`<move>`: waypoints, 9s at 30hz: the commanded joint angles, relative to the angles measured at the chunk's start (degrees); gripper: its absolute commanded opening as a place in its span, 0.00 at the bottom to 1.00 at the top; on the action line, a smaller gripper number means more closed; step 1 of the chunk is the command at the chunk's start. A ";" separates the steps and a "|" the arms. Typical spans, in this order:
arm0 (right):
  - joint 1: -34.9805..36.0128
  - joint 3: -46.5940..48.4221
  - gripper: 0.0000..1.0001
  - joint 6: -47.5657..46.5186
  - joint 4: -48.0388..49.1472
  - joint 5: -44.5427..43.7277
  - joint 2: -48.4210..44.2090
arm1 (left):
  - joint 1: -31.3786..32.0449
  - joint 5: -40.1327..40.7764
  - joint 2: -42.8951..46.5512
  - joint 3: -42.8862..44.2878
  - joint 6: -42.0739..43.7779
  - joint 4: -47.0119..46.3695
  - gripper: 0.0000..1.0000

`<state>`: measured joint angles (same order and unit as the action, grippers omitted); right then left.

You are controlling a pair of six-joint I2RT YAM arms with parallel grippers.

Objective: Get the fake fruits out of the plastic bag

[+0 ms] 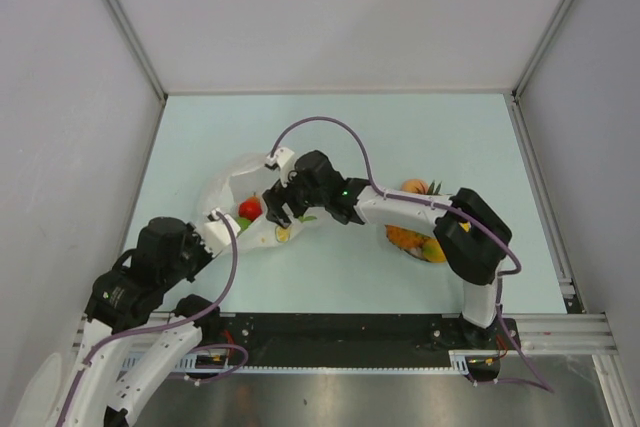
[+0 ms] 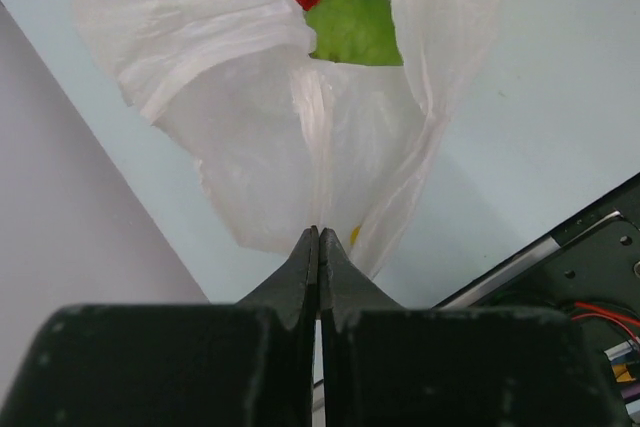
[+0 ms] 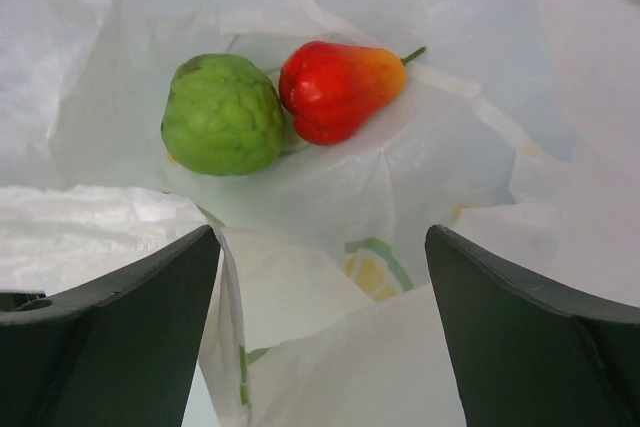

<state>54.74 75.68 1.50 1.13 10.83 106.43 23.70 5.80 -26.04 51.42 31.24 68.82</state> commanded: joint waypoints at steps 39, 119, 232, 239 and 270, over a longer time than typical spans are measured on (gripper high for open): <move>4.15 21.17 1.00 12.30 0.28 7.10 18.72 | -1.47 -2.11 -0.15 7.20 -1.89 2.64 0.00; -71.35 -24.78 0.42 -63.37 -62.49 37.95 -49.04 | -5.59 -10.20 -24.93 7.73 -5.05 -20.92 0.00; -61.68 -5.54 1.00 10.89 -18.71 15.45 -26.19 | 2.14 -16.35 -128.91 97.12 -9.54 -53.35 0.70; -61.42 -5.46 1.00 9.85 -18.18 15.19 -24.96 | -0.06 -17.04 -128.82 95.01 -7.79 -62.20 0.02; -33.91 63.62 1.00 14.59 -5.28 -12.94 44.81 | -2.17 -16.18 -35.40 22.16 -17.36 -46.58 1.00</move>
<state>20.78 132.03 15.42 -8.58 -2.33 144.33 21.52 -11.14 -61.14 79.02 11.97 15.53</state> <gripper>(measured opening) 0.994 0.996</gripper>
